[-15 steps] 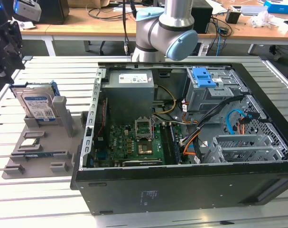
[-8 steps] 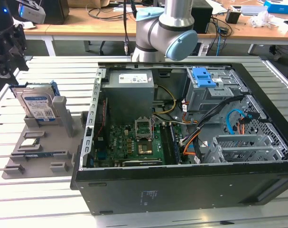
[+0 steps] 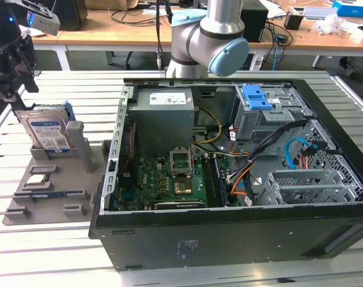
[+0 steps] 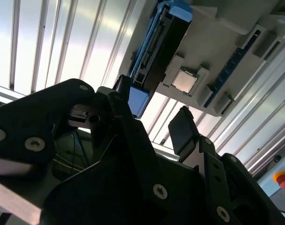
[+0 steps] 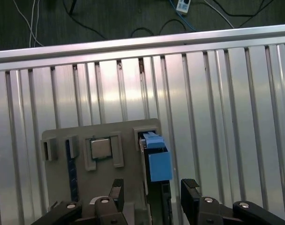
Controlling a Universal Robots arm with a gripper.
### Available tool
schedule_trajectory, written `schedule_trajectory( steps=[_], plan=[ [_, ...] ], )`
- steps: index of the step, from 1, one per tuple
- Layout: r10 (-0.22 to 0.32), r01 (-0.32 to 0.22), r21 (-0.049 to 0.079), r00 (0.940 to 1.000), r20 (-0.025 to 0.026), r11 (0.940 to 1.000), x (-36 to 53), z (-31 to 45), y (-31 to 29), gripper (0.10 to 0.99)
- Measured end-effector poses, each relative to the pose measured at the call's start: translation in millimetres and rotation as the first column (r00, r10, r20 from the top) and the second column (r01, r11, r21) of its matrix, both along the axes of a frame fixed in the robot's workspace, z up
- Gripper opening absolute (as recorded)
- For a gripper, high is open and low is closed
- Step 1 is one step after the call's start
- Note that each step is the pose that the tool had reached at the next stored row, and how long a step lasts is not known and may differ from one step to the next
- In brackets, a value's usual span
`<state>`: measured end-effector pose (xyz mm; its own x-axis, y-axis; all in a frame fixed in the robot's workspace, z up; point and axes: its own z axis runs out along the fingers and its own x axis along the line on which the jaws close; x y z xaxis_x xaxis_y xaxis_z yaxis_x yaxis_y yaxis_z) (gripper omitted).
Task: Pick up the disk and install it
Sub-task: 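Pick up the disk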
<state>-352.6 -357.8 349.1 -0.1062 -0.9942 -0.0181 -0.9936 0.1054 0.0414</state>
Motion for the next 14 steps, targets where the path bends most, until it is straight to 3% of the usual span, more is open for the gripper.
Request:
schedule_trajectory(
  steps=[5,14],
  plan=[
    [0.030,-0.030,0.000,0.9996,-0.0001,0.9996,0.0,-8.6,6.5,0.600],
    [0.052,-0.052,0.000,0.9986,-0.0001,0.9986,-0.1,-31.4,7.4,0.600]
  ],
)
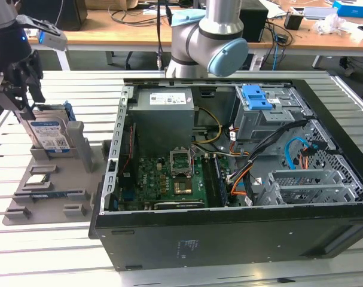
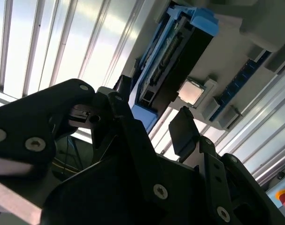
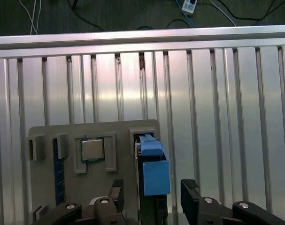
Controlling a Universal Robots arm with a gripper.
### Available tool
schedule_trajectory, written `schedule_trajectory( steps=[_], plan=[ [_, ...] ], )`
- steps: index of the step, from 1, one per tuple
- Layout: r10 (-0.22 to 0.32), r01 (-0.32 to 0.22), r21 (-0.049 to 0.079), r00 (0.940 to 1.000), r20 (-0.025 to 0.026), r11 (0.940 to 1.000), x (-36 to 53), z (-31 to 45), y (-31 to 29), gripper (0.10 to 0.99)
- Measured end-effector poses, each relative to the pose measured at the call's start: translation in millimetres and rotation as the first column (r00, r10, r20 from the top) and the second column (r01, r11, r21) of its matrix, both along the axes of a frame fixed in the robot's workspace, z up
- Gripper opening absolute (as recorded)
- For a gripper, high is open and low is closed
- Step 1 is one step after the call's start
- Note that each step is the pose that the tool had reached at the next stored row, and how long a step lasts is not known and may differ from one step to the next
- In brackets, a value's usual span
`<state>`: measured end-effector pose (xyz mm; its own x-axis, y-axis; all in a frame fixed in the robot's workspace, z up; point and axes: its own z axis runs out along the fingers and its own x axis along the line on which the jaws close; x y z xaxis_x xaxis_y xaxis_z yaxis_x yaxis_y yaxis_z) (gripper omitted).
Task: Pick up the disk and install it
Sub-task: 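Pick up the disk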
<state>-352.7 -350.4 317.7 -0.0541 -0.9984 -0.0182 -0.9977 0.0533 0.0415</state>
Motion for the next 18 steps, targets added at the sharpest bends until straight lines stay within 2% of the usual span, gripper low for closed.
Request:
schedule_trajectory(
  steps=[6,10,12,15,18],
  plan=[
    [0.015,-0.015,-0.001,0.9999,0.0001,0.9999,0.2,-15.0,3.1,0.600],
    [0.061,-0.061,-0.004,0.9982,-0.0003,0.9982,2.0,-20.2,3.2,0.600],
    [0.062,-0.062,-0.004,0.9981,-0.0001,0.9981,2.9,-22.9,3.2,0.600],
    [0.062,-0.062,-0.004,0.9981,-0.0001,0.9981,3.1,-30.9,3.2,0.600],
    [0.062,-0.062,-0.004,0.9981,-0.0002,0.9981,3.7,-34.1,3.2,0.600]
  ],
)
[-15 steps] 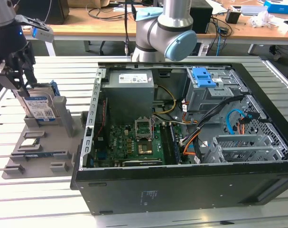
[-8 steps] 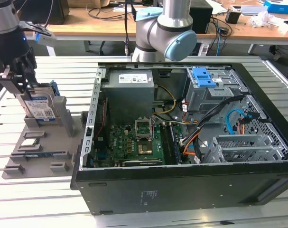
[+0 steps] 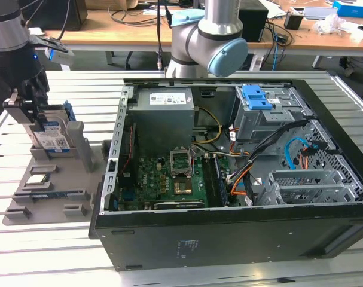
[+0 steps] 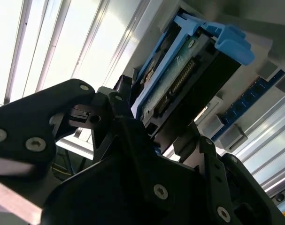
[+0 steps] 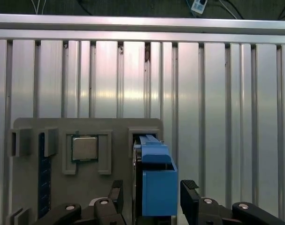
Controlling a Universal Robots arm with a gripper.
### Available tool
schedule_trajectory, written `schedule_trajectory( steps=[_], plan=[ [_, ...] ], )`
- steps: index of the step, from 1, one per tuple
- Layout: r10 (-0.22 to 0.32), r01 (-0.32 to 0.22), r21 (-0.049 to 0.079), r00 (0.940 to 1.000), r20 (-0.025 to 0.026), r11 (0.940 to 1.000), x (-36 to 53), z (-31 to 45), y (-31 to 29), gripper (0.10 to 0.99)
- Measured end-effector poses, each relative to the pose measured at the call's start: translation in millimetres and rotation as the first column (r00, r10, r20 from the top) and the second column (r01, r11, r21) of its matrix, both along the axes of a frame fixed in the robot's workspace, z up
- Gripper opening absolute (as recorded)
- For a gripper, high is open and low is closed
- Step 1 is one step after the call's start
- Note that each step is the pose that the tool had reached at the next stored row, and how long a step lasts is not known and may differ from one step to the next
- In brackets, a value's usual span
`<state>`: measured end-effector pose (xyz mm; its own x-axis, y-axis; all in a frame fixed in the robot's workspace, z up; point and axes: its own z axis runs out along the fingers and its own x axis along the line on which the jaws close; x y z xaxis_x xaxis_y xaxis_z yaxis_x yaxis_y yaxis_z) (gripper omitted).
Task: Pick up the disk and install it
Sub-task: 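Pick up the disk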
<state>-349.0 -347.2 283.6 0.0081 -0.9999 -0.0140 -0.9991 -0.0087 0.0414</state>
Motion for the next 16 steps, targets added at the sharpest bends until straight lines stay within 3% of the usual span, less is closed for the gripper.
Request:
schedule_trajectory(
  steps=[9,10,13,16],
  plan=[
    [0.000,0.000,0.000,1.0000,0.0001,1.0000,0.6,-0.6,0.0,0.600],
    [0.000,0.000,0.000,1.0000,0.0000,1.0000,0.7,-0.5,0.0,0.584],
    [0.000,0.000,0.000,1.0000,0.0000,1.0000,0.8,-0.6,0.0,0.396],
    [0.000,0.000,0.000,1.0000,0.0001,1.0000,0.9,-0.6,0.0,0.365]
  ],
)
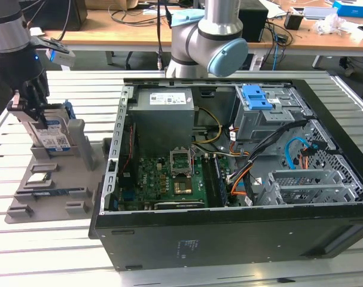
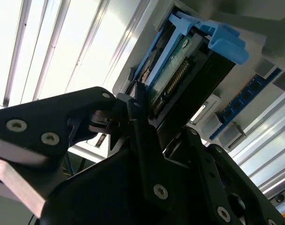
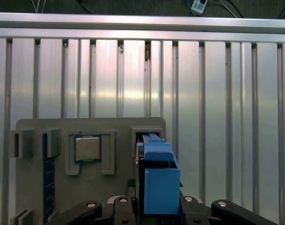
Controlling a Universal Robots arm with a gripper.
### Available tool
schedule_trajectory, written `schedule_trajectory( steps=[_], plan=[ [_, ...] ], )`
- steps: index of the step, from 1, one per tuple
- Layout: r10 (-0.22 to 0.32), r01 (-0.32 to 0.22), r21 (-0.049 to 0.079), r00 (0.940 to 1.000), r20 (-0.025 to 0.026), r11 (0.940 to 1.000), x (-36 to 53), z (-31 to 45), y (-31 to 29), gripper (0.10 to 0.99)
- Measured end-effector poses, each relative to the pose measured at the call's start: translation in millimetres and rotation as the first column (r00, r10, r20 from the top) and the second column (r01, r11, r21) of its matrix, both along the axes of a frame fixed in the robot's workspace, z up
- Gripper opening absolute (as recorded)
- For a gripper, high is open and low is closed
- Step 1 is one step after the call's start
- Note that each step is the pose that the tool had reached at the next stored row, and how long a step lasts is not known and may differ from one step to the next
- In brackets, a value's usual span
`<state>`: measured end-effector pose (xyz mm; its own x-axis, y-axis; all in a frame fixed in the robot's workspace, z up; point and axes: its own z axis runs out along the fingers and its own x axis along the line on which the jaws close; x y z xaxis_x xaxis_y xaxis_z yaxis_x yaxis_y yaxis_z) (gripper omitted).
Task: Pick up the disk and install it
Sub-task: 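Pick up the disk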
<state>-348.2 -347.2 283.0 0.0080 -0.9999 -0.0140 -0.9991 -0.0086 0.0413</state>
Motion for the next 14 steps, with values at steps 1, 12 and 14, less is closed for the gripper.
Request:
schedule_trajectory(
  steps=[1,12,14],
  plan=[
    [0.000,0.000,0.000,1.0000,-0.0001,1.0000,0.1,0.0,0.0,0.365],
    [0.000,0.000,0.000,1.0000,-0.0001,1.0000,0.3,0.1,0.0,0.365],
    [0.000,0.000,0.000,1.0000,0.0001,1.0000,0.4,2.2,0.0,0.365]
  ],
)
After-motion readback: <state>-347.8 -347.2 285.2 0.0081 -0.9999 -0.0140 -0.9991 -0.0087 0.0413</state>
